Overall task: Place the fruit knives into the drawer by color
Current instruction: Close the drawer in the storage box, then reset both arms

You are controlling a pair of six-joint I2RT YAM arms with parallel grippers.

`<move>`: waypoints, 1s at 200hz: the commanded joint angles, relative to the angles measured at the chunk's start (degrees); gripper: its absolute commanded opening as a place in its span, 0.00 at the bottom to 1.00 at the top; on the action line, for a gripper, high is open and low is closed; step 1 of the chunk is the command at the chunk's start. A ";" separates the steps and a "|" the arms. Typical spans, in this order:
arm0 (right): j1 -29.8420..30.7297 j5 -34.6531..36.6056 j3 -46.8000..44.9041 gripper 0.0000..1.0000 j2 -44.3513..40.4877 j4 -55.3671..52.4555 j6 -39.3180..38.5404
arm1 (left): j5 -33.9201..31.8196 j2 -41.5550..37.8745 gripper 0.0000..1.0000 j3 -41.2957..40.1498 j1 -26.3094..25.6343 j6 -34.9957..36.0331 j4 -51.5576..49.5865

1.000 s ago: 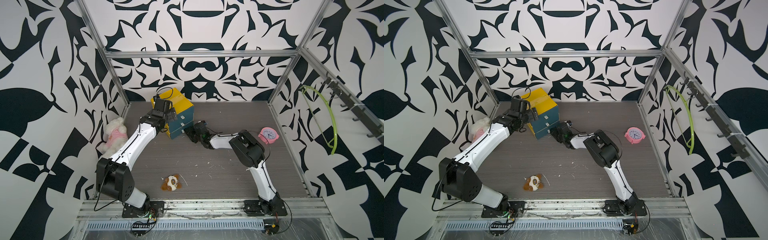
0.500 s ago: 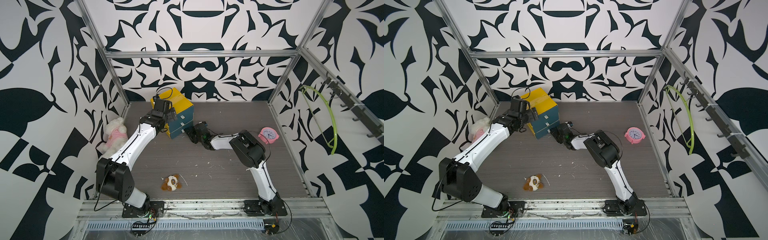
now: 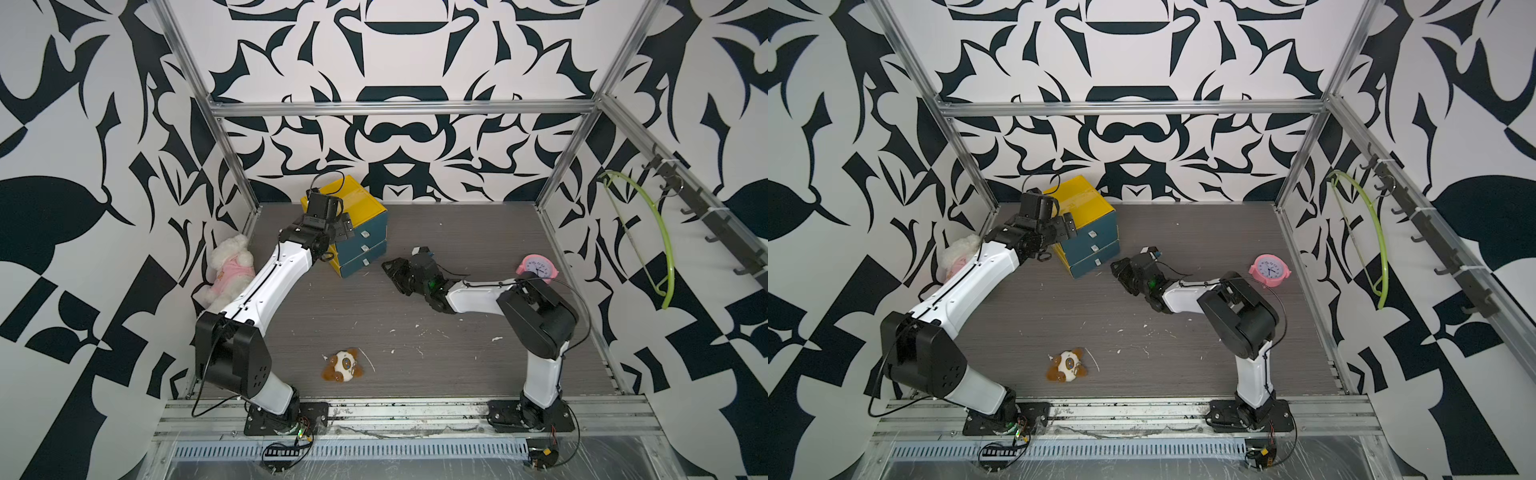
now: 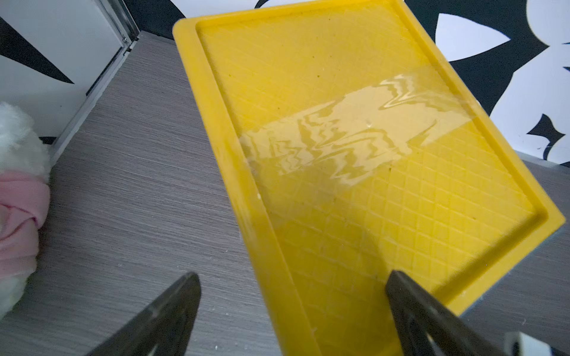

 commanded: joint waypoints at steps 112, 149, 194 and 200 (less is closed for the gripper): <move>-1.75 9.31 -5.05 0.55 -36.07 -34.66 -35.12 | 3.02 -39.64 0.99 -29.62 -1.92 5.28 11.98; -4.35 13.92 -8.68 0.56 -44.29 -38.97 -41.58 | 1.29 -37.52 0.99 -36.50 -1.76 7.19 15.97; -10.16 16.78 -13.44 0.56 -52.43 -40.95 -43.15 | 6.30 -26.49 0.99 -38.42 7.32 8.79 25.69; -10.82 16.62 -13.96 0.56 -53.28 -41.24 -43.12 | 7.08 -24.90 0.99 -38.66 8.87 8.71 27.14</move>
